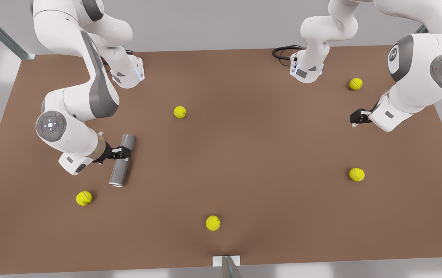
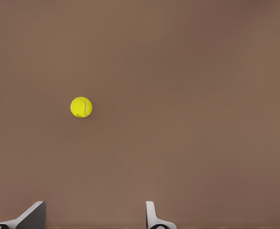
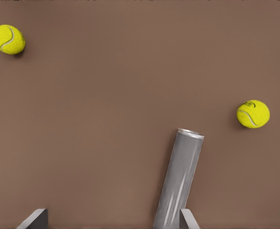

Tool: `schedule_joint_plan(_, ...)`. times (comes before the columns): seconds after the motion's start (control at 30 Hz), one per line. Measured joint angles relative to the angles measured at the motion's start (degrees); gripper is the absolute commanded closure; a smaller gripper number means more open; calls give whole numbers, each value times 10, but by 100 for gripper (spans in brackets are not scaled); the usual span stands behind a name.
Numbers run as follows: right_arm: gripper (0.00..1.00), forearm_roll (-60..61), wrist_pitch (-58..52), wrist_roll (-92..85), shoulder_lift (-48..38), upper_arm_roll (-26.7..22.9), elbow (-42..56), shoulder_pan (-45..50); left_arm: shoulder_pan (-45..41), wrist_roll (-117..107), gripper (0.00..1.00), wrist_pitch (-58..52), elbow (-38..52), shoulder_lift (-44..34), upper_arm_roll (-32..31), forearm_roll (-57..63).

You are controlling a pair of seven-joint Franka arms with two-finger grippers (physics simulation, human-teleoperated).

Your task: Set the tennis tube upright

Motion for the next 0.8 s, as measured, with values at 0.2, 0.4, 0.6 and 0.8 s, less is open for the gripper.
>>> schedule_joint_plan(0.2, 0, -9, -1, -30, 27, -2, -18, -5, -1, 0, 0, 0, 0, 0, -1, 0)
schedule_joint_plan(0.4, 0, -28, -12, -27, 6, -2, -156, -57, -2, 1, 0, -1, -1, 0, -3, 1)
schedule_joint_plan(0.6, 0, -38, 294, -36, -36, 0, -358, -97, -2, 1, 0, -1, -2, 0, -3, 1)
schedule_joint_plan(0.8, 0, -49, 284, -7, -30, 2, -384, -94, -2, 1, 0, -4, -2, 0, -3, 1)
